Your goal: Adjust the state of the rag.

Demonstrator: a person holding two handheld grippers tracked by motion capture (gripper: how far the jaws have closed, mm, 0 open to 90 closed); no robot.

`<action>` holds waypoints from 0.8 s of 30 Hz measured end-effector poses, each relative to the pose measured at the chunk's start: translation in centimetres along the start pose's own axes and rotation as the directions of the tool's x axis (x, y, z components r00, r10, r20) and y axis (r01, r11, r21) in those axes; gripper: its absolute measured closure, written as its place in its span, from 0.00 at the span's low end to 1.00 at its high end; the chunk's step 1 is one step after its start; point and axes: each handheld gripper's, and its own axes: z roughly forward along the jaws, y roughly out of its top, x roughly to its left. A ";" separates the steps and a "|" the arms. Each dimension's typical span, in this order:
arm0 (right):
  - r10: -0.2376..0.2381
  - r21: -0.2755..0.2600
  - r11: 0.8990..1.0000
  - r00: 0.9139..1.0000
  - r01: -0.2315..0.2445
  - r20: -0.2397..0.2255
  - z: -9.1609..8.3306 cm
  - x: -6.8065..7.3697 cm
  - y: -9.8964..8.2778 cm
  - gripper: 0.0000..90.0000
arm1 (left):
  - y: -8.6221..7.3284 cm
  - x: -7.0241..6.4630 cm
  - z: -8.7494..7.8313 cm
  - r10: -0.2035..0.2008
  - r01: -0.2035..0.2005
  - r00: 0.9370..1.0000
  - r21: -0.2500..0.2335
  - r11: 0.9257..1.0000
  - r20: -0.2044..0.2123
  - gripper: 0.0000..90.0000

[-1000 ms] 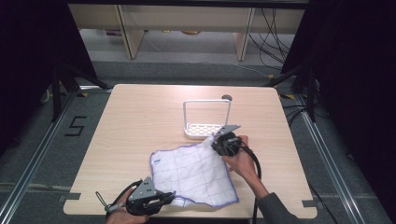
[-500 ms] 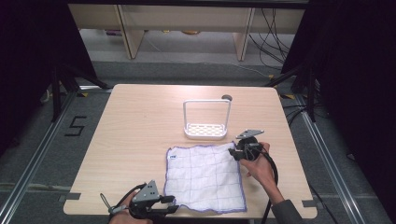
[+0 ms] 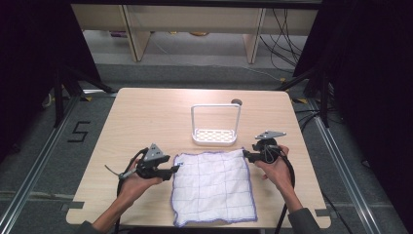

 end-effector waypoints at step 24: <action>-0.005 0.101 0.995 0.999 0.001 0.034 4.6 0.3 1.3 0.49 | 1.4 1.1 5.9 0.028 -0.027 1.000 0.127 0.992 -0.007 0.70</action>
